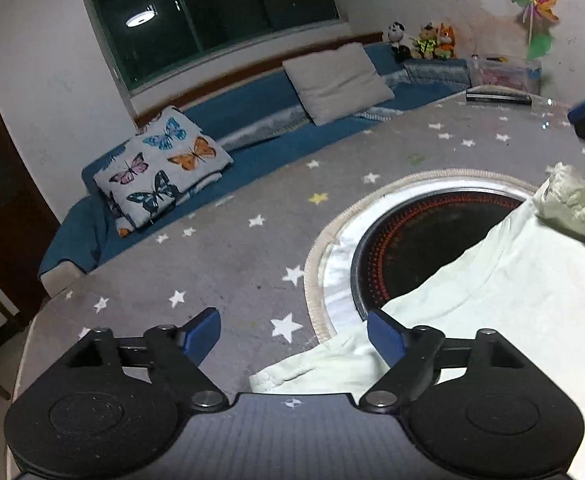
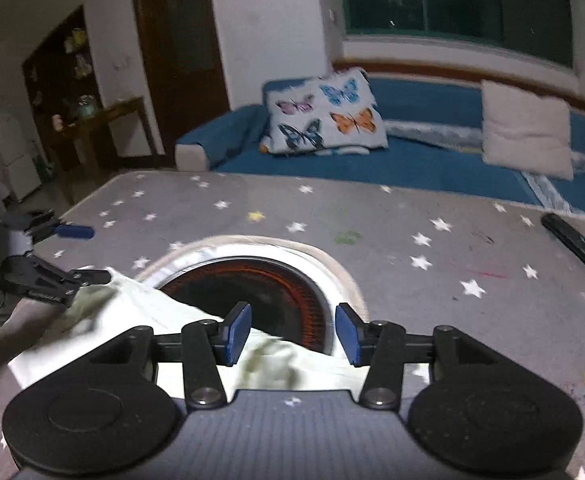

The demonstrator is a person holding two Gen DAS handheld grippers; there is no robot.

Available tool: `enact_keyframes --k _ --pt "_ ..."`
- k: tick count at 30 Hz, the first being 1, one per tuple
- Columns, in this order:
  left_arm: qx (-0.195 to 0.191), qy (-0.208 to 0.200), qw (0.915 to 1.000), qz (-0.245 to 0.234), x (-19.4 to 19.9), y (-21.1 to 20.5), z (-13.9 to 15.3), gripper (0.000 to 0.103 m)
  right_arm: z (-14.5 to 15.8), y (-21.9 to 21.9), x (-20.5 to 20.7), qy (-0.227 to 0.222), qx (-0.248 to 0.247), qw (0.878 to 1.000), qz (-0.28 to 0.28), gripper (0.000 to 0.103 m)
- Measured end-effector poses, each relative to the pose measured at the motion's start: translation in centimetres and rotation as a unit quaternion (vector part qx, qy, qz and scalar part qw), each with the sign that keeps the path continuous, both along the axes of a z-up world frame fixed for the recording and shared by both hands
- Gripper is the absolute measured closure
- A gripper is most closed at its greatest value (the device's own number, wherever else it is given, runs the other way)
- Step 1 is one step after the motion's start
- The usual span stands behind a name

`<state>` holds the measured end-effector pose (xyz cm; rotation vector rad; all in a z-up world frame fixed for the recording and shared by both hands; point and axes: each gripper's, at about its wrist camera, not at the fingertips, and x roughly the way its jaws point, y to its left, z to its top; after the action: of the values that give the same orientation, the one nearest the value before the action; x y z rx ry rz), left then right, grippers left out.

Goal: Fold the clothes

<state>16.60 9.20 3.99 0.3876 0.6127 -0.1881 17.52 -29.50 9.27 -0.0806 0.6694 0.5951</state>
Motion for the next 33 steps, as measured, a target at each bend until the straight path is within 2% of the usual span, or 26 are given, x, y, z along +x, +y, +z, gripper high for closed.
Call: enact_keyframes --k 3,6,9,13,19,22,26,30,33 --pt "0.002 -0.010 0.9999 0.003 -0.8 0.0 0.6 0.014 -0.4 1.4 -2.0 -0.015 0.007 1.000 0.026 0.057" --pt "0.000 -0.016 0.9999 0.006 -1.8 0.1 0.9 0.009 -1.4 3.4 -3.0 -0.002 -0.004 0.998 0.070 0.059" --pt "-0.001 -0.012 0.9999 0.011 -2.5 0.4 0.5 0.008 -3.0 4.8 -2.7 0.017 -0.023 0.996 0.086 0.059" --pt "-0.003 -0.003 0.9997 0.023 -3.1 0.9 -0.2 0.008 -4.8 4.5 -1.0 0.036 -0.046 0.997 0.050 0.060" --pt "-0.016 0.011 0.9984 0.052 -2.4 1.8 -1.2 0.008 -5.7 1.4 1.5 0.053 -0.054 0.996 -0.046 0.060" --pt "-0.010 0.007 0.9980 0.063 -1.7 1.7 -1.7 0.006 -5.2 1.4 0.7 0.036 -0.045 0.998 -0.030 0.060" --pt "-0.002 0.017 0.9945 0.103 -0.3 2.7 -2.8 0.006 -5.1 2.8 0.4 0.035 -0.033 0.999 -0.005 0.060" --pt "-0.017 0.023 0.9925 0.119 0.0 4.1 -3.4 0.001 -6.5 3.0 1.3 0.056 -0.037 0.998 -0.021 0.061" --pt "-0.020 0.024 0.9925 0.118 -0.2 4.1 -3.3 0.002 -7.6 2.4 2.0 0.074 -0.034 0.996 -0.038 0.061"
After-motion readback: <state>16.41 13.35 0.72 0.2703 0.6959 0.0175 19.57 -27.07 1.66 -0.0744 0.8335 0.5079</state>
